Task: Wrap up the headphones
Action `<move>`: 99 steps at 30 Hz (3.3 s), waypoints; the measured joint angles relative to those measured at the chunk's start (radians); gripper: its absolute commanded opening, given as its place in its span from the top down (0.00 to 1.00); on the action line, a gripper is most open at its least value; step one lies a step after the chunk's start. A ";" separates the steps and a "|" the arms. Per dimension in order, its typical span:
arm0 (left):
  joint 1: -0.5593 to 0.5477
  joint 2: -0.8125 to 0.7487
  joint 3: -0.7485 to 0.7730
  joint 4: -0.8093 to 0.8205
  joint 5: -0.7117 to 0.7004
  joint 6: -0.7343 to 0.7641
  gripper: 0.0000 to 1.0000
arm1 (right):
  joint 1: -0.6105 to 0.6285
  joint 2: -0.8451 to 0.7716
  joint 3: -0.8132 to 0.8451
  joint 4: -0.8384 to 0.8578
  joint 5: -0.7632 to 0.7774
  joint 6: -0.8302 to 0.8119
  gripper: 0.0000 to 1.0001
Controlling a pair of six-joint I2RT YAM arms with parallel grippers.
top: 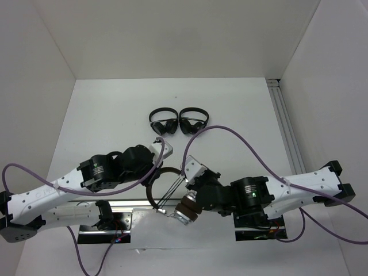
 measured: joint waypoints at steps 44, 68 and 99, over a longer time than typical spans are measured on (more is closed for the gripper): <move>-0.024 -0.042 0.247 -0.146 -0.109 0.016 1.00 | -0.346 -0.101 -0.254 0.377 -0.462 -0.134 0.70; -0.023 -0.031 0.332 -0.188 -0.324 -0.165 1.00 | -0.393 -0.100 -0.382 0.486 -0.445 -0.007 0.24; 0.858 0.196 0.176 -0.001 -0.267 -0.231 1.00 | -0.499 -0.034 -0.183 -0.237 0.129 0.964 0.16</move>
